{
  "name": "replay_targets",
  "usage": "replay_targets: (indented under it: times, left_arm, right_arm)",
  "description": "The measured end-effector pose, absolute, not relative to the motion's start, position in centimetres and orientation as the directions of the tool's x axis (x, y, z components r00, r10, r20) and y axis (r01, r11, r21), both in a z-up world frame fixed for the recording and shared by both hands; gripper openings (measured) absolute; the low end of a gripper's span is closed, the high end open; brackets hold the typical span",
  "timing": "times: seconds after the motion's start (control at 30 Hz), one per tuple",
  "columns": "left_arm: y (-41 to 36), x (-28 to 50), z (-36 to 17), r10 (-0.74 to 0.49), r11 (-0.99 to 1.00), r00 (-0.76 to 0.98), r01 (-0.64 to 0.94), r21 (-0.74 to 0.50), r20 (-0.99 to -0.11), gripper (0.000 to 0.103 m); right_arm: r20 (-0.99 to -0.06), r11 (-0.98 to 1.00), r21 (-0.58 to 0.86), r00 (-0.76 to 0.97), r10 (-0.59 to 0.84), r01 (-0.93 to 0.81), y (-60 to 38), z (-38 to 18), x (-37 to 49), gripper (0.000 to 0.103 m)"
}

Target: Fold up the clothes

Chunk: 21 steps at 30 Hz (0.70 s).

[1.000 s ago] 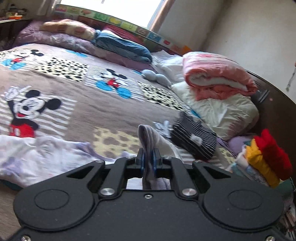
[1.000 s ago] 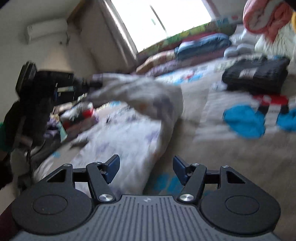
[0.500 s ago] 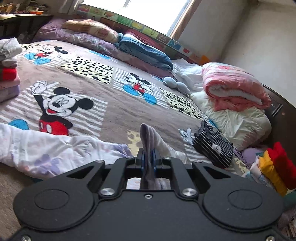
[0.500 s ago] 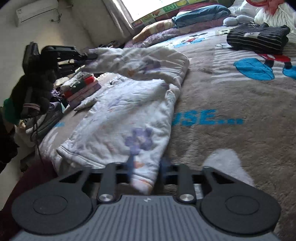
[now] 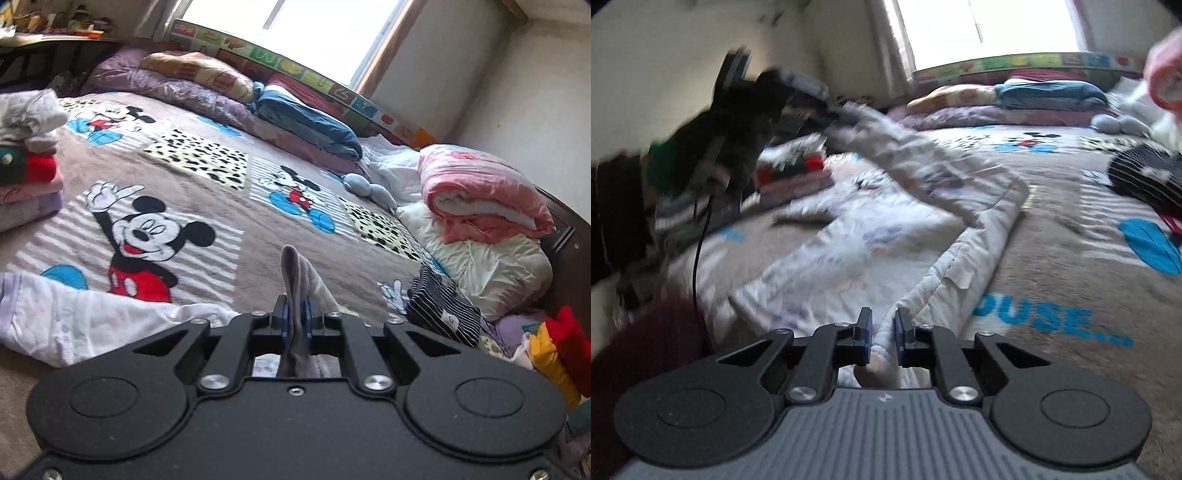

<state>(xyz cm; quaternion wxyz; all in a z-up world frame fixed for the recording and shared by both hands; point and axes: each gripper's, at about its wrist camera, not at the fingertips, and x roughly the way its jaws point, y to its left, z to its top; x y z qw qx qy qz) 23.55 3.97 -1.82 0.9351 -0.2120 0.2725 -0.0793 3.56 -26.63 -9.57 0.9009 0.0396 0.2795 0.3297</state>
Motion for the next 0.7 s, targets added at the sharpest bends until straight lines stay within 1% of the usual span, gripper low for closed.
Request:
replay_targets:
  times: [0.2, 0.27, 0.3, 0.37, 0.47, 0.5, 0.57, 0.6, 0.63, 0.7]
  left_arm:
    - [5.4, 24.0, -3.6, -0.252, 0.892, 0.831, 0.002, -0.451, -0.496, 0.006]
    - [5.9, 24.2, -4.0, -0.254, 0.883, 0.834, -0.006, -0.469, -0.489, 0.006]
    - [6.2, 24.2, -4.0, -0.256, 0.875, 0.842, -0.007, -0.483, -0.475, 0.005]
    - [6.6, 24.2, -4.1, -0.247, 0.868, 0.851, -0.019, -0.496, -0.463, 0.003]
    - [7.3, 24.5, -4.8, -0.219, 0.875, 0.847, -0.05, -0.482, -0.485, 0.002]
    - [7.6, 24.5, -5.1, -0.218, 0.872, 0.845, -0.056, -0.487, -0.488, 0.002]
    - [8.2, 24.4, -5.7, -0.22, 0.867, 0.843, -0.063, -0.495, -0.491, 0.002]
    - [8.4, 24.1, -5.7, -0.229, 0.863, 0.843, -0.056, -0.502, -0.487, 0.002]
    - [8.4, 23.7, -5.8, -0.247, 0.857, 0.842, -0.041, -0.514, -0.479, 0.002]
    - [8.0, 22.8, -5.8, -0.294, 0.844, 0.839, 0.003, -0.537, -0.458, 0.003]
  right_arm:
    - [-0.5, 0.752, 0.225, 0.589, 0.635, -0.62, -24.7, -10.1, 3.8, 0.013]
    - [-0.503, 0.747, 0.225, 0.582, 0.639, -0.626, -24.3, -10.3, 4.0, 0.005]
    - [-0.502, 0.74, 0.23, 0.574, 0.647, -0.632, -24.1, -10.3, 4.1, 0.004]
    - [-0.501, 0.731, 0.233, 0.566, 0.655, -0.641, -23.7, -10.3, 4.2, 0.004]
    - [-0.507, 0.723, 0.229, 0.554, 0.66, -0.651, -22.8, -10.7, 4.2, 0.004]
    - [-0.494, 0.703, 0.242, 0.539, 0.682, -0.668, -22.7, -10.6, 3.8, 0.004]
    - [-0.432, 0.669, 0.263, 0.535, 0.726, -0.695, -23.6, -9.4, 2.6, 0.004]
    - [-0.412, 0.685, 0.263, 0.562, 0.717, -0.68, -24.5, -8.8, 2.1, 0.005]
    - [-0.396, 0.703, 0.26, 0.591, 0.703, -0.662, -25.5, -8.2, 1.6, 0.01]
    - [-0.394, 0.768, 0.224, 0.665, 0.634, -0.599, -27.0, -8.2, 0.5, 0.028]
